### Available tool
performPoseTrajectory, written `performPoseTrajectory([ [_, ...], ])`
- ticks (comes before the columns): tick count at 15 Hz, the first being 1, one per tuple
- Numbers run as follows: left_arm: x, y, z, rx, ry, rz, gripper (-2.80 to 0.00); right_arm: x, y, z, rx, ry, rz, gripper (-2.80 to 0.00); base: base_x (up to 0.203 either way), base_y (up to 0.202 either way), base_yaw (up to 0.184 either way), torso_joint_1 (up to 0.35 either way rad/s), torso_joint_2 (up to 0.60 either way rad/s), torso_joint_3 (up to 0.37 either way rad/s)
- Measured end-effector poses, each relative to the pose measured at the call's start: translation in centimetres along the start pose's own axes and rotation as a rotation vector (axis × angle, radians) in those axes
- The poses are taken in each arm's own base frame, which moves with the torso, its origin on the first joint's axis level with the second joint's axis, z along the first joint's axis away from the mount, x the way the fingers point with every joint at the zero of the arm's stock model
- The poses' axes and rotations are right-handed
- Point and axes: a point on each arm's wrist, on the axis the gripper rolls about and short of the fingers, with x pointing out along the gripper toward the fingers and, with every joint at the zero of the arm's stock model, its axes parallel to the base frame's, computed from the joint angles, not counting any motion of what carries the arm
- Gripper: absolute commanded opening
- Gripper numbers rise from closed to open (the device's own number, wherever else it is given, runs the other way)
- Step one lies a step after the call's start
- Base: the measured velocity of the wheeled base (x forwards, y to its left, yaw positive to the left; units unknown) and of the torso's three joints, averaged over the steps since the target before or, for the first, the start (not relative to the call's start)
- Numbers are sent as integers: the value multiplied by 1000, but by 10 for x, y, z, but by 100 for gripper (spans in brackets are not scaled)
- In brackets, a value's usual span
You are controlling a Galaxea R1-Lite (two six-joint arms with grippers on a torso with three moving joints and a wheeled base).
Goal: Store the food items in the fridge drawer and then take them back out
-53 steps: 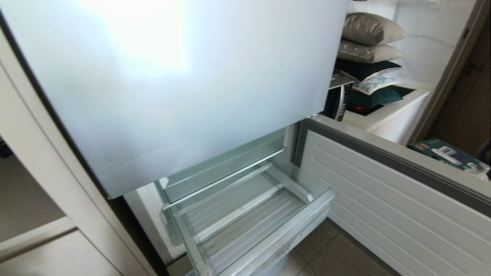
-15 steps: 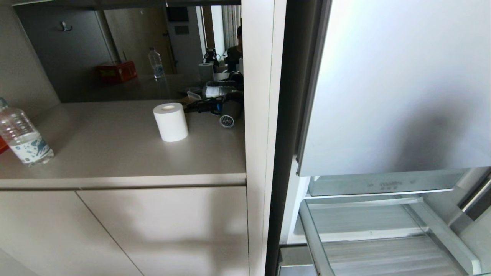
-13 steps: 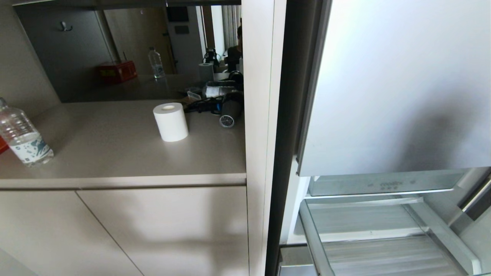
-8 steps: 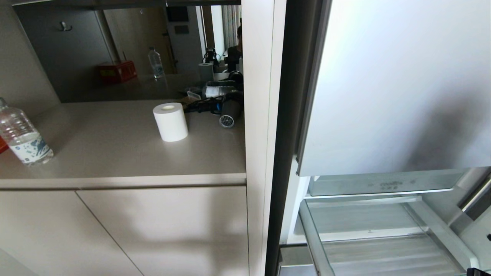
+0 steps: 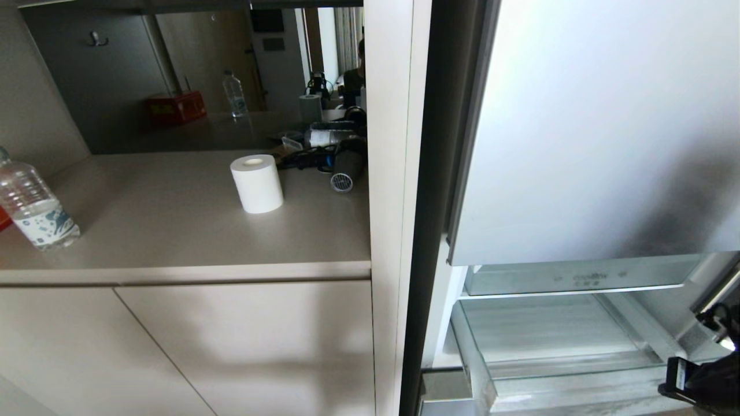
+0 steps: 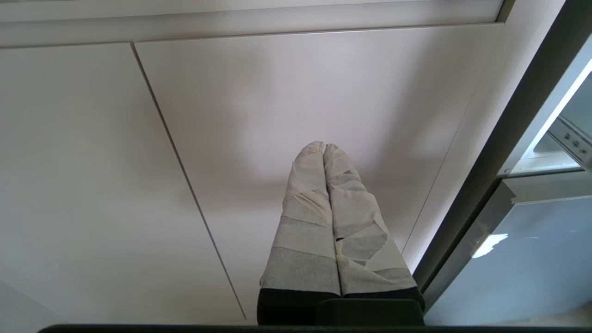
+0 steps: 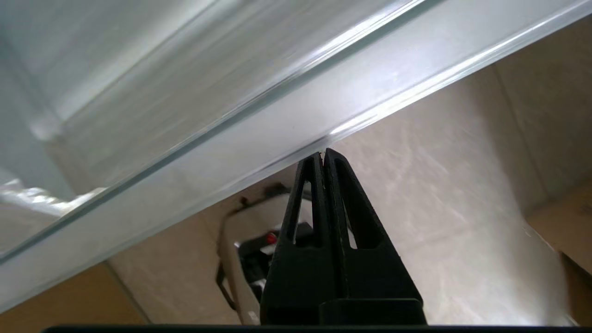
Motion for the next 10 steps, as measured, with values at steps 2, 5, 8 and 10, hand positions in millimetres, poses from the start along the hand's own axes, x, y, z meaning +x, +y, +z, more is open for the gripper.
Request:
performPoseTrajectory([
  [2, 0, 0, 0, 0, 0, 0, -280, 15, 5, 12, 13, -39, 57, -280, 0, 0, 0, 0, 0, 0],
  [5, 0, 0, 0, 0, 0, 0, -280, 42, 11, 25, 19, -99, 107, -280, 0, 0, 0, 0, 0, 0],
  [8, 0, 0, 0, 0, 0, 0, -280, 63, 12, 35, 20, -173, 180, -280, 0, 0, 0, 0, 0, 0],
  [10, 0, 0, 0, 0, 0, 0, -280, 74, 12, 41, 9, -213, 215, -280, 0, 0, 0, 0, 0, 0],
])
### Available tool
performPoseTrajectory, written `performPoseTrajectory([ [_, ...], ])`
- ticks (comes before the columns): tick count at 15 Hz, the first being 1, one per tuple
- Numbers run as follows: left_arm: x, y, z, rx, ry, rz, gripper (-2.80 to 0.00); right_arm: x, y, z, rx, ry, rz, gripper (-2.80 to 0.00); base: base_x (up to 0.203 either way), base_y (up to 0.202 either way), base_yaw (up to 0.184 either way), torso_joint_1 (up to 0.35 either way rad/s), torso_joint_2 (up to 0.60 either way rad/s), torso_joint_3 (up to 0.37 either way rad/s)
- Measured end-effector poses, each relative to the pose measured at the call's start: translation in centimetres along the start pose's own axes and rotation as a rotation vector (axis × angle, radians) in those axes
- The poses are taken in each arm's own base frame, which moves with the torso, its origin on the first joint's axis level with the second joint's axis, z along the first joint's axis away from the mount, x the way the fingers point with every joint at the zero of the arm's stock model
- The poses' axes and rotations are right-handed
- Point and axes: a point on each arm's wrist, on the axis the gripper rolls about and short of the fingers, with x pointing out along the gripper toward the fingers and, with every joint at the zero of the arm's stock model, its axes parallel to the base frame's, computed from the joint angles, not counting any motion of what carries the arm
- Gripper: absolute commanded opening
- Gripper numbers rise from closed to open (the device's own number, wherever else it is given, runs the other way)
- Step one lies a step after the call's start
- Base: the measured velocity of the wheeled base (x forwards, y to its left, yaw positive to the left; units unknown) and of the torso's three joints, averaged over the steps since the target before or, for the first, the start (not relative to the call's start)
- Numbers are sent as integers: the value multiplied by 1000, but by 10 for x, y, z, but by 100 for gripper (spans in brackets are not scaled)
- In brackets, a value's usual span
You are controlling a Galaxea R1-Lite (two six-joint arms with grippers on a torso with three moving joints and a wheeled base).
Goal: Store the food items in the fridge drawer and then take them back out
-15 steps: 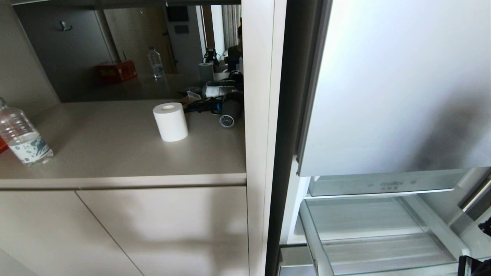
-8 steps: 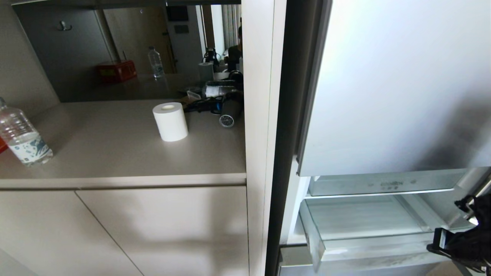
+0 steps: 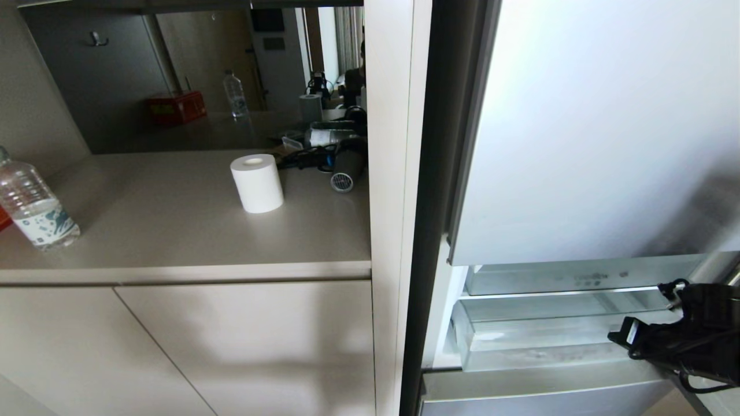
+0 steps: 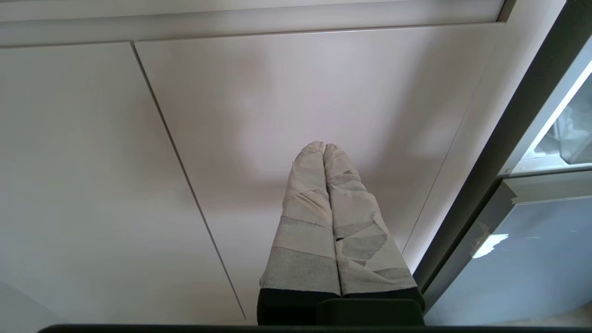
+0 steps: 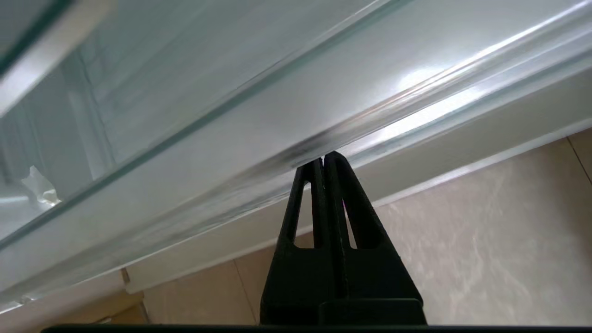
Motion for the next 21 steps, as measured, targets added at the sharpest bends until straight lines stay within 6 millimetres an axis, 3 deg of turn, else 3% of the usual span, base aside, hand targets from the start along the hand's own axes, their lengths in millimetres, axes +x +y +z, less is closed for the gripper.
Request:
performPoseTrajectory([
  [6, 0, 0, 0, 0, 0, 0, -280, 21, -2, 3, -12, -9, 23, -280, 0, 0, 0, 0, 0, 0],
  [12, 0, 0, 0, 0, 0, 0, -280, 7, -4, -16, 9, 54, 0, -280, 0, 0, 0, 0, 0, 0],
  [21, 0, 0, 0, 0, 0, 0, -280, 52, -11, 3, -15, -3, 61, -280, 0, 0, 0, 0, 0, 0],
])
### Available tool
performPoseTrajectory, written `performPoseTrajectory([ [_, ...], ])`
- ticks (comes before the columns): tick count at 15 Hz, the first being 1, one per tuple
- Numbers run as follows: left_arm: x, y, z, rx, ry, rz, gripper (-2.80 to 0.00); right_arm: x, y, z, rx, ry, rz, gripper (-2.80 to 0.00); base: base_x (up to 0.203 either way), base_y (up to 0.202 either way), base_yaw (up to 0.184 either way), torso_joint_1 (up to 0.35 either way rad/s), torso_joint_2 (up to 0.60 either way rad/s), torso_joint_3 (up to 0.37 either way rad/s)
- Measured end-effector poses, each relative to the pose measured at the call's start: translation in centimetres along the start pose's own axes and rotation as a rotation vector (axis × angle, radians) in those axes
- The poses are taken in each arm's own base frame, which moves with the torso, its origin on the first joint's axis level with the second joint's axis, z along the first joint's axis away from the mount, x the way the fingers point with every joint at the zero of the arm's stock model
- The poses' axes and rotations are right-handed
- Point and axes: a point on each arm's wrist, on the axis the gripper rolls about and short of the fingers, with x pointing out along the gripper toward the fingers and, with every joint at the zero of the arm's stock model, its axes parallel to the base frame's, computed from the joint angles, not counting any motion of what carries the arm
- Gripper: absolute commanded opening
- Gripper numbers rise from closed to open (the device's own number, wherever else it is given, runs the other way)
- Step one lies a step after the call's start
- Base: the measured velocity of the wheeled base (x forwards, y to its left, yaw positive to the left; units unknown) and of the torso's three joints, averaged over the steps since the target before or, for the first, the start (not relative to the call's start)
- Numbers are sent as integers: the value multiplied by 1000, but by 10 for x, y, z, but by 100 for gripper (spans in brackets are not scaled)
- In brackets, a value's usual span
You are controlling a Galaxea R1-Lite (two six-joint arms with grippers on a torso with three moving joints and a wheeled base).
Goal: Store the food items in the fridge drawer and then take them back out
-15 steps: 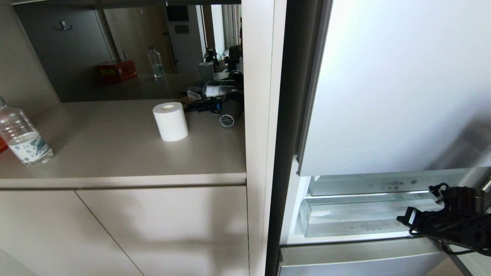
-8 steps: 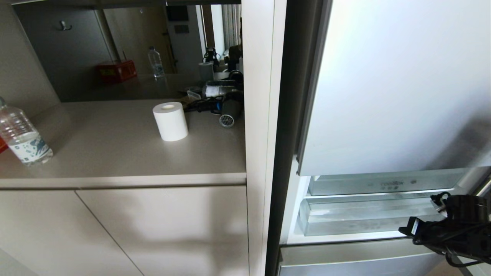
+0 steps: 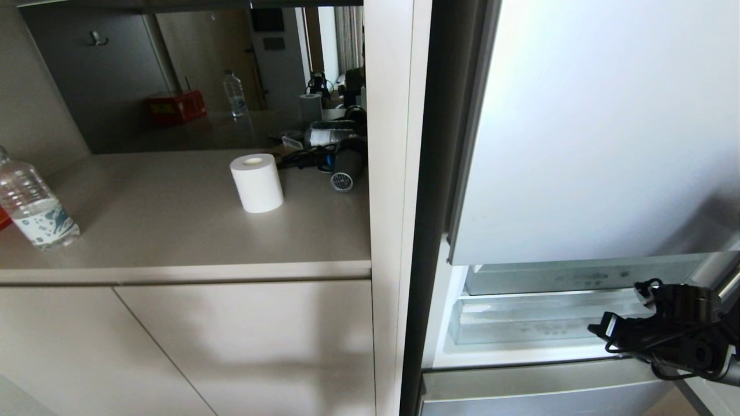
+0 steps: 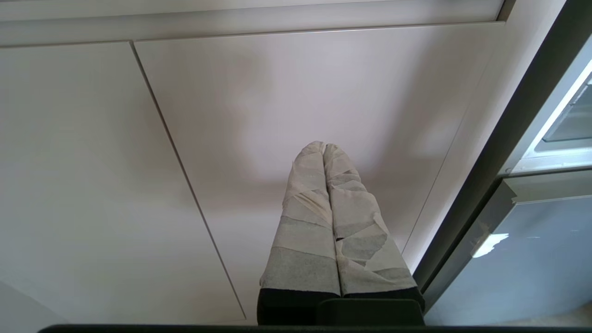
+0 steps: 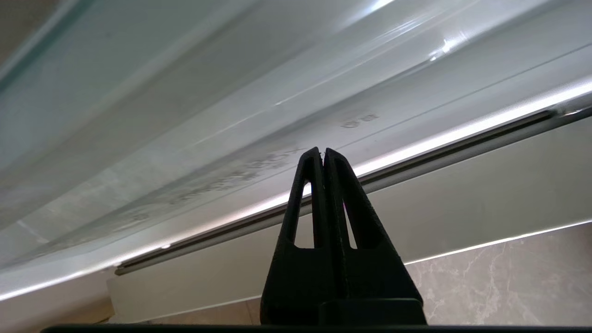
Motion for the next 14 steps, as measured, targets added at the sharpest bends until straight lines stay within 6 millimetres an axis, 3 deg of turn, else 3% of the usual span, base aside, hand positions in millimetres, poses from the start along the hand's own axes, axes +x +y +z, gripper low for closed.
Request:
performPoseTrajectory([
  [2, 0, 0, 0, 0, 0, 0, -280, -6, 0, -4, 9, 17, -8, -280, 0, 0, 0, 0, 0, 0],
  [5, 0, 0, 0, 0, 0, 0, -280, -42, 5, -12, 28, 27, -26, -280, 0, 0, 0, 0, 0, 0],
  [9, 0, 0, 0, 0, 0, 0, -280, -113, 25, -22, -6, -23, -54, -280, 0, 0, 0, 0, 0, 0],
  [14, 0, 0, 0, 0, 0, 0, -280, -212, 63, -63, -177, -128, -34, -280, 0, 0, 0, 0, 0, 0],
])
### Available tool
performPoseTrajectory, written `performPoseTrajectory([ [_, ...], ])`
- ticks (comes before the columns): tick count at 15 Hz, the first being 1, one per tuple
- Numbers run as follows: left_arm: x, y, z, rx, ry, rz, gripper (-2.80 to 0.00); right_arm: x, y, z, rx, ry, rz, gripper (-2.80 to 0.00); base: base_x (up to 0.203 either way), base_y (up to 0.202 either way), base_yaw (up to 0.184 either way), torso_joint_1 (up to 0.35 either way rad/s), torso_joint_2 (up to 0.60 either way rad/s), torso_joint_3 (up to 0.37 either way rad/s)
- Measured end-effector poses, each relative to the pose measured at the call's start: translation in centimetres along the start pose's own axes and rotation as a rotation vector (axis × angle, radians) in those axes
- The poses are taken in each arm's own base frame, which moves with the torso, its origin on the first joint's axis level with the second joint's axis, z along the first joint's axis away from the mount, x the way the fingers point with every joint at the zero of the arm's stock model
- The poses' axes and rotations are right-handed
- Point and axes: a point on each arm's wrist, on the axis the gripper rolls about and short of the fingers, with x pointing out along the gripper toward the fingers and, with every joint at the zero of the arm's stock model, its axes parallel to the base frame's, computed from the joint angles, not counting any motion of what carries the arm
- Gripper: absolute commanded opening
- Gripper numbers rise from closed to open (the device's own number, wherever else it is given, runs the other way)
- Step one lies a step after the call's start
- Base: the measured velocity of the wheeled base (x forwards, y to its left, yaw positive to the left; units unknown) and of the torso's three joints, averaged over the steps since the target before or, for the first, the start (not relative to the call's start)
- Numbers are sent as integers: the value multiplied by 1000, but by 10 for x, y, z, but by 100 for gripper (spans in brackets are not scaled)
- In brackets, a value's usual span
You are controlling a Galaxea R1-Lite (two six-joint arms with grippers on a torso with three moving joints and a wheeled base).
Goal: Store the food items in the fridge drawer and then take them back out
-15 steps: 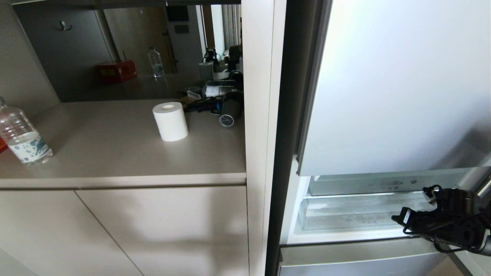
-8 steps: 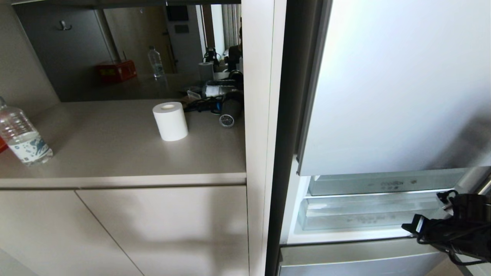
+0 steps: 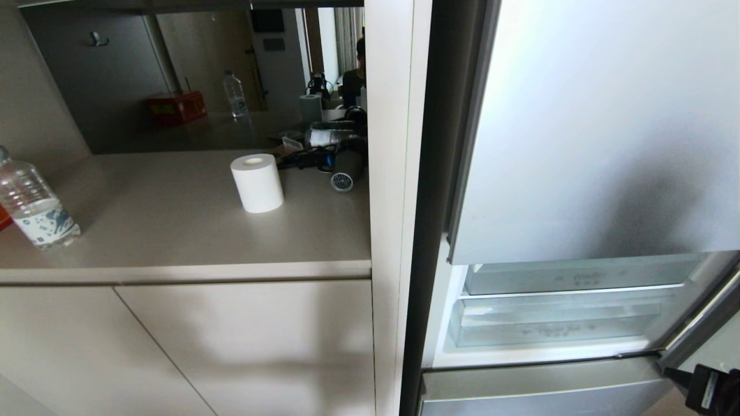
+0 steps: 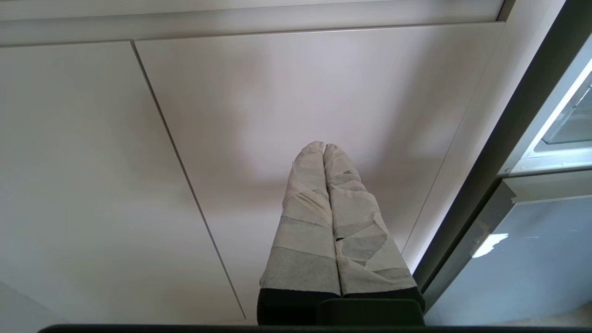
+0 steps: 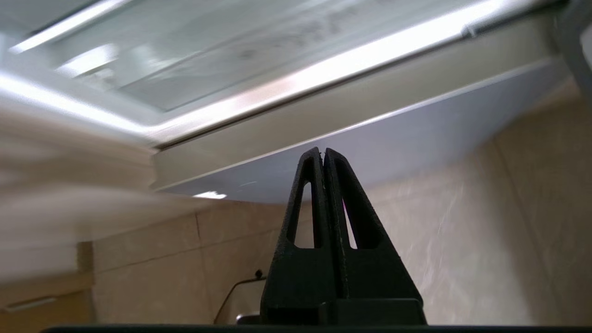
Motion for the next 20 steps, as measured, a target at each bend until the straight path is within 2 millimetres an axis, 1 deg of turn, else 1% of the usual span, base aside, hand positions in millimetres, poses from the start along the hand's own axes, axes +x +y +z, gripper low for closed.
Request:
performPoseTrajectory([
  [2, 0, 0, 0, 0, 0, 0, -280, -40, 17, -18, -94, -99, 64, -280, 0, 0, 0, 0, 0, 0],
  [4, 0, 0, 0, 0, 0, 0, -280, -70, 22, -39, -201, -194, 104, -280, 0, 0, 0, 0, 0, 0],
  [6, 0, 0, 0, 0, 0, 0, -280, -93, 18, -65, -332, -289, 100, -280, 0, 0, 0, 0, 0, 0],
  [8, 0, 0, 0, 0, 0, 0, -280, -106, 11, -86, -424, -381, 89, -280, 0, 0, 0, 0, 0, 0],
  [10, 0, 0, 0, 0, -1, 0, -280, -112, 6, -100, -469, -467, 85, -280, 0, 0, 0, 0, 0, 0],
  [12, 0, 0, 0, 0, 0, 0, -280, -115, 3, -106, -482, -513, 82, -280, 0, 0, 0, 0, 0, 0],
  [15, 0, 0, 0, 0, -1, 0, -280, -116, 2, -109, -433, -550, 96, -280, 0, 0, 0, 0, 0, 0],
  [20, 0, 0, 0, 0, -1, 0, -280, -117, 1, -110, -401, -561, 97, -280, 0, 0, 0, 0, 0, 0],
])
